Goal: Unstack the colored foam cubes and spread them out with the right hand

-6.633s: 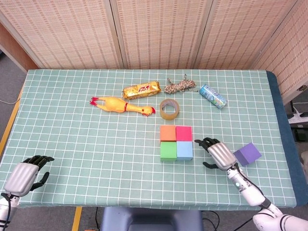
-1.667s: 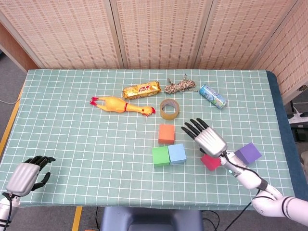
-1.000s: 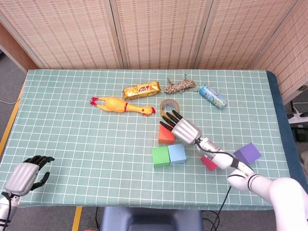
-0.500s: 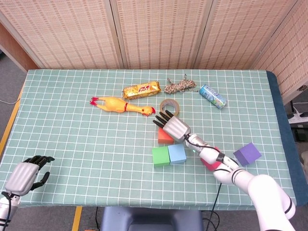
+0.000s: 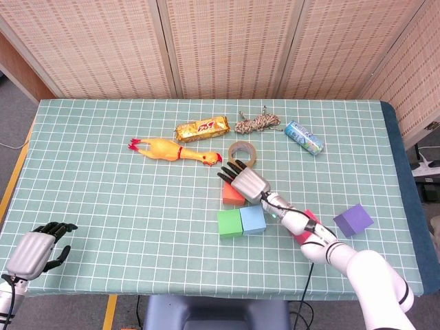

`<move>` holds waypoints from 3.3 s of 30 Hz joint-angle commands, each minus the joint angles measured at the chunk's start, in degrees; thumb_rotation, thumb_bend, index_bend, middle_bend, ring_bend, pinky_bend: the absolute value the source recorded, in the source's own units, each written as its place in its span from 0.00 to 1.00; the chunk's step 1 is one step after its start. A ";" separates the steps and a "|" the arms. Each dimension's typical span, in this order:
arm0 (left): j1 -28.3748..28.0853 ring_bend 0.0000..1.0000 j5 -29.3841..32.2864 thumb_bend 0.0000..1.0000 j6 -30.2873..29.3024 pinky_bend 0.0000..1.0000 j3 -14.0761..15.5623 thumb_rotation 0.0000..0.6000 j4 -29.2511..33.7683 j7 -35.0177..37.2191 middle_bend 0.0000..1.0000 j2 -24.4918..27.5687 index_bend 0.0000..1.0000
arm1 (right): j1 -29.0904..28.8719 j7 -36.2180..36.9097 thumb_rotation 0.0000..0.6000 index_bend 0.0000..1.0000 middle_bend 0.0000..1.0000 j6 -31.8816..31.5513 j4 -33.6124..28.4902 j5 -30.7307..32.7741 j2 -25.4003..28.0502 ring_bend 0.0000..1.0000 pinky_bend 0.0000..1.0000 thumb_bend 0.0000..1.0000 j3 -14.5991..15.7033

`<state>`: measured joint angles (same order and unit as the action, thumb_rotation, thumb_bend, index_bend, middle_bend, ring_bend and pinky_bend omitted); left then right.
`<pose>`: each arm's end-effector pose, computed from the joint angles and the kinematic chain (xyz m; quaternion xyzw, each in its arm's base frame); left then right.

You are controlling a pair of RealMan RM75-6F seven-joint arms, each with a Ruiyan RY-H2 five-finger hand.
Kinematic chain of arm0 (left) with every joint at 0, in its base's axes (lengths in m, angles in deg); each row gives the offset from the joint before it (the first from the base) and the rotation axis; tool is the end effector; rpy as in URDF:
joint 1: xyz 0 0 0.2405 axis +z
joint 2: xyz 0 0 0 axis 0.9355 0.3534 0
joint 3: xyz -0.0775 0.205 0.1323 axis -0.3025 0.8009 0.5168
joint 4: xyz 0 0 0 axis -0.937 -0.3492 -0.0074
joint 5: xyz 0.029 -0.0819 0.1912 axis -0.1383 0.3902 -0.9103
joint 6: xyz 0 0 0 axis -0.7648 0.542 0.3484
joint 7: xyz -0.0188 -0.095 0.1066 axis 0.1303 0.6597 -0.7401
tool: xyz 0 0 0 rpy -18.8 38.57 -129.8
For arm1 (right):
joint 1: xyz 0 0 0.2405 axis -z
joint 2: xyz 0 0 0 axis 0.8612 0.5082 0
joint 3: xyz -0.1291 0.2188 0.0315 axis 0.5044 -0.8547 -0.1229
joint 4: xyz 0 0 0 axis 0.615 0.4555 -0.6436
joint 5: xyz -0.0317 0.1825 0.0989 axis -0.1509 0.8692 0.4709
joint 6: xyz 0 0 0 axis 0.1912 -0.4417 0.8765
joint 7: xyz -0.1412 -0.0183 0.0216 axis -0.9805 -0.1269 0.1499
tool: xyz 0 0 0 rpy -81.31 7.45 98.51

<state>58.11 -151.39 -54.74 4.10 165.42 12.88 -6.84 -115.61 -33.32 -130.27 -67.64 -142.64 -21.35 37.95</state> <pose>-0.3260 0.1928 0.1327 -0.7026 -0.3611 -0.3375 0.5120 -0.1458 -0.4200 -0.0689 0.8680 -0.1351 0.2898 0.3800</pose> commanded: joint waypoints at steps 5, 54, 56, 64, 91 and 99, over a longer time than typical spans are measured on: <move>0.04 0.30 -0.02 0.46 -0.11 0.47 -0.03 1.00 0.03 -0.08 0.36 -0.01 0.31 | 0.49 2.16 1.00 0.21 0.34 -1.46 -0.61 0.29 0.57 0.01 0.13 0.17 0.55; -0.33 0.30 0.36 0.46 1.20 0.47 0.16 1.00 0.18 -1.67 0.36 -0.68 0.31 | 18.94 -4.48 1.00 0.05 0.00 -7.03 -40.08 10.11 29.95 0.00 0.09 0.17 0.41; -0.32 0.30 0.27 0.46 1.14 0.47 0.20 1.00 0.22 -1.72 0.36 -0.66 0.31 | 18.89 -3.76 1.00 0.05 0.00 -7.46 -41.87 7.91 30.57 0.00 0.09 0.17 1.31; -0.37 0.30 0.55 0.46 1.43 0.47 0.18 1.00 0.13 -1.65 0.36 -0.69 0.31 | 18.67 1.01 1.00 0.05 0.00 -6.06 -49.21 7.59 32.15 0.00 0.09 0.14 1.71; -0.08 0.31 0.08 0.46 0.15 0.47 0.04 1.00 0.01 -0.51 0.36 -0.18 0.31 | 15.99 11.19 1.00 0.29 0.39 -3.17 -33.83 5.32 15.40 0.15 0.20 0.09 1.90; -0.05 0.31 0.04 0.46 0.10 0.47 0.05 1.00 0.02 -0.48 0.36 -0.18 0.31 | 17.39 11.87 1.00 0.51 0.57 -10.19 -29.42 2.06 13.36 0.31 0.25 0.09 1.88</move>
<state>58.06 -151.36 -54.64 4.15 165.44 12.40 -7.02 -98.46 -21.54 -140.08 -97.40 -140.31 -7.78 39.85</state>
